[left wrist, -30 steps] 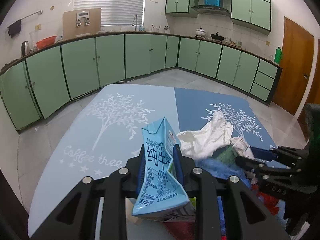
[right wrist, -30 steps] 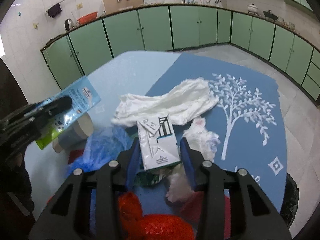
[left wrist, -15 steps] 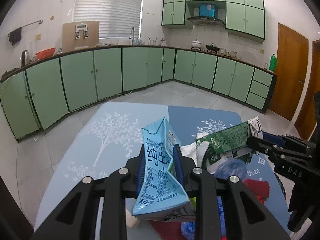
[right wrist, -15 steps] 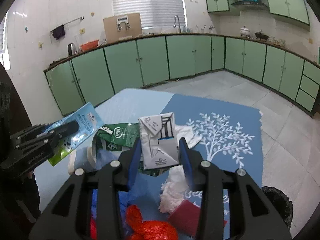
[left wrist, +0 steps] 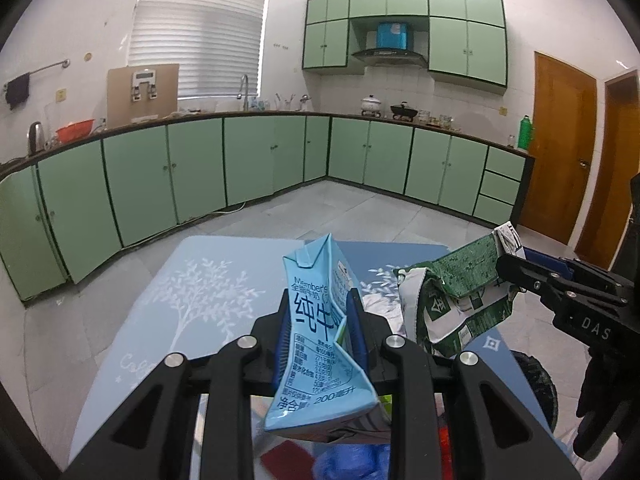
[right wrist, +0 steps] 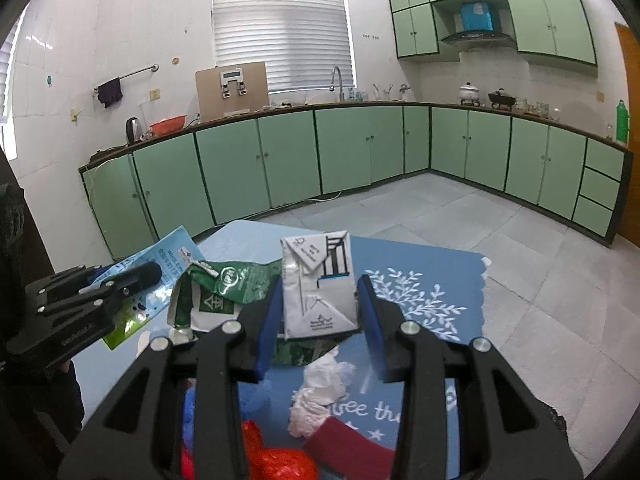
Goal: Collect trash
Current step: 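Carry both cartons over the black bin and open both grippers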
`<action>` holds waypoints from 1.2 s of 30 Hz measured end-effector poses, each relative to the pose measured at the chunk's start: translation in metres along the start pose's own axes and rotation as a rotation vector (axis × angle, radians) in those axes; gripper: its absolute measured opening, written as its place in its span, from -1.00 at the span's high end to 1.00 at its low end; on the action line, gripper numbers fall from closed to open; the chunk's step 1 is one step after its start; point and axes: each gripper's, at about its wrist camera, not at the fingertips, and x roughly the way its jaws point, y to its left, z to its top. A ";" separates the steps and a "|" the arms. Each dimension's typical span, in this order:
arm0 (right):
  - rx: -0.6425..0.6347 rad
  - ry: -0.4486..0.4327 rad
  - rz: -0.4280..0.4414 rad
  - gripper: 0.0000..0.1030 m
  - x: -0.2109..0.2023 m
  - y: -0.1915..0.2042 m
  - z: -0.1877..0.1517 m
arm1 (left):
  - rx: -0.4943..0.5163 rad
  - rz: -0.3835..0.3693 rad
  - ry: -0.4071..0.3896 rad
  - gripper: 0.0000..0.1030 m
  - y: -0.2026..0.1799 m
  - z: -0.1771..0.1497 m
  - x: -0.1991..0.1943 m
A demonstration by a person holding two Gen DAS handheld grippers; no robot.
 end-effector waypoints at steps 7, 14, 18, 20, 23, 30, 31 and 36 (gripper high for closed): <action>0.017 -0.009 -0.047 0.31 -0.018 -0.021 -0.005 | 0.021 -0.042 -0.004 0.49 -0.022 0.003 0.000; 0.049 -0.028 -0.118 0.31 -0.047 -0.052 -0.015 | 0.057 -0.111 -0.002 0.49 -0.058 0.006 0.004; 0.083 -0.026 -0.183 0.32 -0.065 -0.079 -0.024 | 0.082 -0.162 0.004 0.49 -0.088 0.005 0.009; 0.100 -0.026 -0.217 0.32 -0.075 -0.094 -0.031 | 0.095 -0.191 0.010 0.49 -0.105 0.003 0.013; 0.128 -0.025 -0.271 0.32 -0.091 -0.117 -0.042 | 0.111 -0.234 0.023 0.49 -0.130 0.001 0.019; 0.205 0.002 -0.384 0.32 -0.117 -0.170 -0.076 | 0.173 -0.338 0.035 0.49 -0.199 -0.009 0.031; 0.216 0.011 -0.401 0.32 -0.119 -0.178 -0.082 | 0.180 -0.355 0.040 0.49 -0.209 -0.011 0.035; 0.266 0.041 -0.463 0.32 -0.130 -0.209 -0.110 | 0.207 -0.420 0.054 0.49 -0.252 -0.023 0.045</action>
